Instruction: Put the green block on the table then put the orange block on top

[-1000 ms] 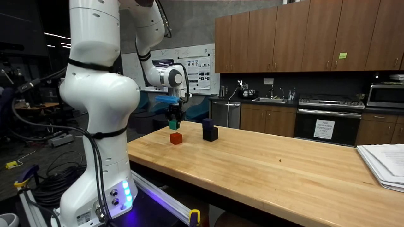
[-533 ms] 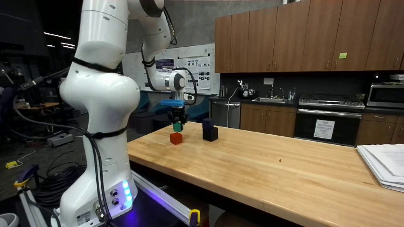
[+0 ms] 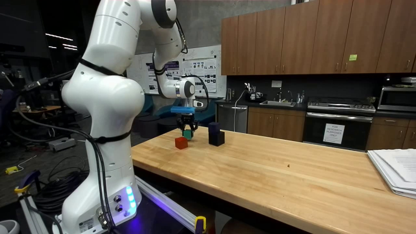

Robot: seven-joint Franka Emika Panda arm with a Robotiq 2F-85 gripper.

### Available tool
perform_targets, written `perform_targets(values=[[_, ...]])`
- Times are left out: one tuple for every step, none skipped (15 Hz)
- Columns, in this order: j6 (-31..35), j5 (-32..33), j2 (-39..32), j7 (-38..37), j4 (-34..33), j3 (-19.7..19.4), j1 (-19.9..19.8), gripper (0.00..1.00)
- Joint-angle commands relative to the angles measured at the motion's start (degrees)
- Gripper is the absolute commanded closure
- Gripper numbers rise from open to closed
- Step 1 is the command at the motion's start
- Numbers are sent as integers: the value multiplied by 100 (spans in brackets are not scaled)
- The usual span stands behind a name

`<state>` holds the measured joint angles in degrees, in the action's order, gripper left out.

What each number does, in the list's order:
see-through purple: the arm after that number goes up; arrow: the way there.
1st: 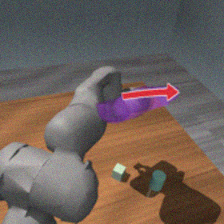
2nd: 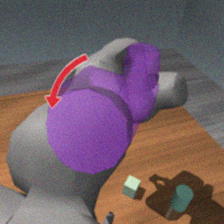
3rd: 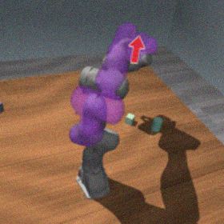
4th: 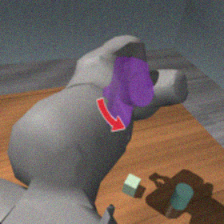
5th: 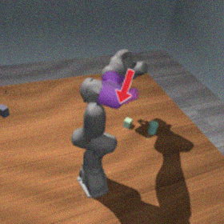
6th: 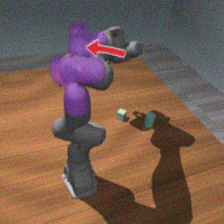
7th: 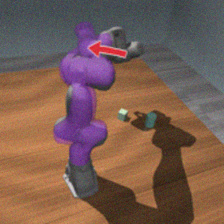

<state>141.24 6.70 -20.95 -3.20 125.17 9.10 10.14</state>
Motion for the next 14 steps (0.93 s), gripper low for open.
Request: perform_targets(values=[[-183,125,194,-10,19,-145,77,14],[-193,115,273,-24,88,-159,71,6],[-206,95,330,-32,132,-165,63,2],[-216,80,404,-51,196,-172,59,0],[-239,51,501,-90,276,-174,56,0],[-270,39,602,-153,348,-178,64,0],[-312,25,711,-230,430,-176,75,0],[-351,-13,838,-302,528,-158,75,0],[-387,-43,954,-374,619,-146,75,0],[-411,-91,1097,-461,740,-125,74,0],[-443,-139,1239,-559,870,-102,76,0],[-454,-168,1379,-679,985,-78,89,0],[-452,-190,1506,-788,1103,-52,99,0],[-447,-211,1627,-914,1211,-19,112,0]])
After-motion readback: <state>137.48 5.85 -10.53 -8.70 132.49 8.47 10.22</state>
